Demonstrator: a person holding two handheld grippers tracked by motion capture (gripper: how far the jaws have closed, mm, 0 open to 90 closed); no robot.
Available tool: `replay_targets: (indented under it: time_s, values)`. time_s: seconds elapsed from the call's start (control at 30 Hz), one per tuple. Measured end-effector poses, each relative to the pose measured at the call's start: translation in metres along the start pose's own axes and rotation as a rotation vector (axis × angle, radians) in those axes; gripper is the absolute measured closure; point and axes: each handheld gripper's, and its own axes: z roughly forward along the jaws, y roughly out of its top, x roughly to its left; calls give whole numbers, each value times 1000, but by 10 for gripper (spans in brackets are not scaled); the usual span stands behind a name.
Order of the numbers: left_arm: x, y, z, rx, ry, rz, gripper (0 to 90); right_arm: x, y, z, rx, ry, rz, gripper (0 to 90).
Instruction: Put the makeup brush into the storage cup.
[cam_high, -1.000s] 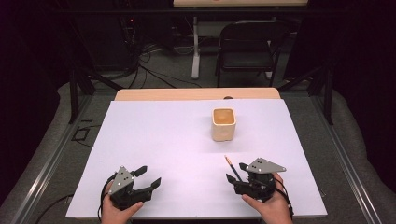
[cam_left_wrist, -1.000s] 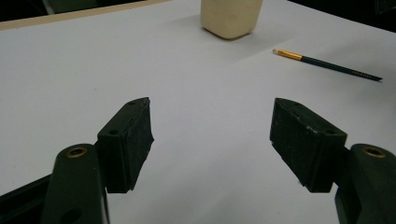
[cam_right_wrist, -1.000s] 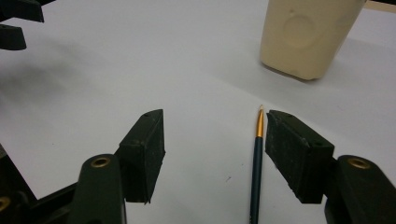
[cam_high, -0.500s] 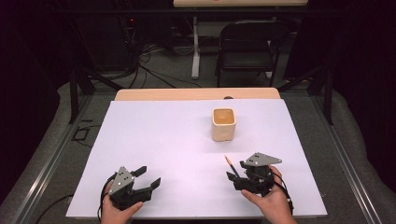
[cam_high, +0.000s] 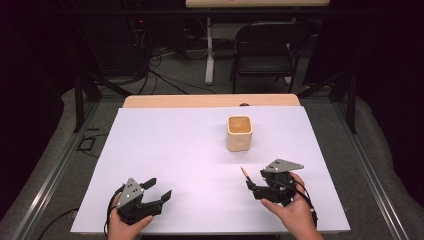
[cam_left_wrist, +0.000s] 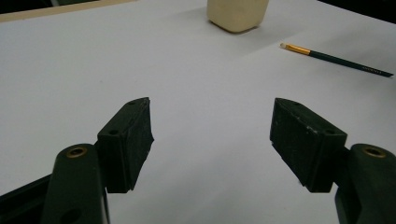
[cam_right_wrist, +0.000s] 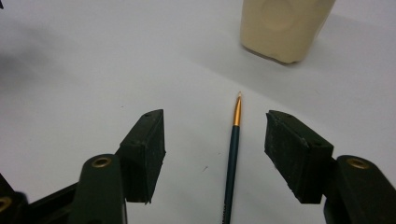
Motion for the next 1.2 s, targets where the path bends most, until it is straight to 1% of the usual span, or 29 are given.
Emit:
replay_targets:
  time_s: [0.07, 0.13, 0.2, 0.3, 0.33, 0.43, 0.5, 0.53, 0.6, 0.67, 0.7, 0.8, 0.9, 1.0, 1.03, 1.07, 1.13, 1.17, 1.2]
  values:
    - [0, 0, 0, 0, 2, 0, 295, -1, 1, 0, 20, -3, 4, 381]
    - [0, 0, 0, 0, 5, 4, 295, -1, 2, 1, 24, -5, 6, 381]
    - [0, 0, 0, 0, 15, 7, 295, -1, 3, 1, 41, -6, 5, 383]
    - [0, 0, -1, 4, 14, 6, 295, -1, 3, 2, 50, -10, 8, 384]
    - [0, 0, -1, 4, 15, 3, 295, -2, 3, 3, 60, -10, 4, 384]
    - [0, 0, -1, 3, 13, 3, 294, -2, 4, 3, 84, -11, 8, 384]
    - [0, 0, 0, 3, 14, 5, 292, -2, 4, 4, 85, -12, 12, 385]
    - [0, 0, 0, 1, 15, 5, 291, -3, 5, 4, 93, -14, 8, 384]
    - [0, 0, 0, 1, 12, 6, 290, -3, 6, 5, 110, -10, 15, 384]
    - [0, 0, 0, 9, 11, 9, 290, -3, 7, 6, 125, -11, 15, 384]
    - [-1, 0, 0, 12, 8, 17, 290, -3, 7, 6, 129, -12, 14, 384]
    - [-2, 0, 0, 8, 5, 22, 290, -2, 9, 7, 137, -13, 14, 384]
    - [-2, 0, 0, 11, 5, 22, 291, -2, 11, 8, 165, -14, 11, 384]
    - [-2, 0, 0, 11, 4, 19, 290, -1, 12, 10, 176, -11, 16, 392]
    - [-2, 0, 0, 8, 1, 19, 290, -1, 13, 12, 196, -10, 18, 395]
    - [-2, 0, 0, 8, 0, 18, 290, -1, 13, 12, 196, -10, 18, 395]
    - [-2, 0, 0, 8, 0, 12, 291, -1, 15, 13, 223, -13, 20, 402]
    - [-2, 0, 0, 10, -2, 11, 291, -1, 15, 13, 223, -13, 20, 402]
    - [-2, -1, 0, 11, -2, 10, 291, -2, 15, 14, 235, -11, 22, 413]
